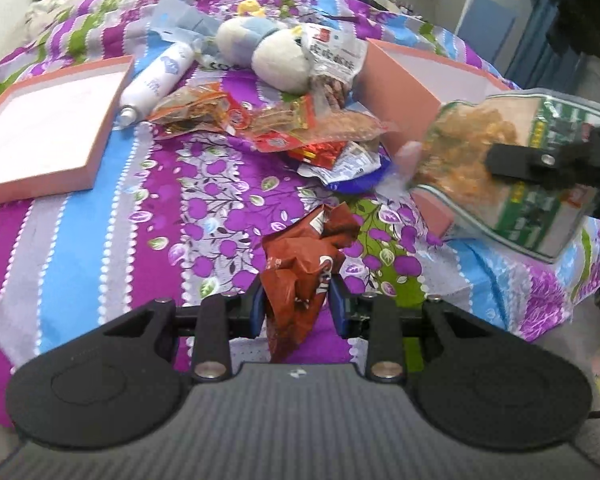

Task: Organize snacks
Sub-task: 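Carry both packets over the open pink box and open both tools to drop them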

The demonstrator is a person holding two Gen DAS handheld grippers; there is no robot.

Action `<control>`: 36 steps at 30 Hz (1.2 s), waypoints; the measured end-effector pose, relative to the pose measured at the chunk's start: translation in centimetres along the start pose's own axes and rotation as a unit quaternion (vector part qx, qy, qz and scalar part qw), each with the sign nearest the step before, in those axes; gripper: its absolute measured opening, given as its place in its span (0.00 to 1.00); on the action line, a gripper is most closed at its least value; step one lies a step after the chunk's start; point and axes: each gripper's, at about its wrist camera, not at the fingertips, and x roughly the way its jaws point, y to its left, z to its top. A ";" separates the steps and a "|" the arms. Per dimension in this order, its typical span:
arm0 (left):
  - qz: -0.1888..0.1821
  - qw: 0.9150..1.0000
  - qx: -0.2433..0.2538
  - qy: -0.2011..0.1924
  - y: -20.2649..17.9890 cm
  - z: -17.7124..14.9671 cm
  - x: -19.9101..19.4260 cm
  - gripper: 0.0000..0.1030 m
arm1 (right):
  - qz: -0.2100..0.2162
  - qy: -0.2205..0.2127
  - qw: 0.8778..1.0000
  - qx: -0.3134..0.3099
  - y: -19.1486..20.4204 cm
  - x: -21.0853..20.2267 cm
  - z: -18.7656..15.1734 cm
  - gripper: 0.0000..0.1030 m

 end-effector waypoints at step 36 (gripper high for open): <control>-0.152 0.985 0.039 -0.068 -13.8 19.1 -3.3 0.36 | -0.142 -0.124 0.978 -0.087 -6.3 -7.5 11.4 0.11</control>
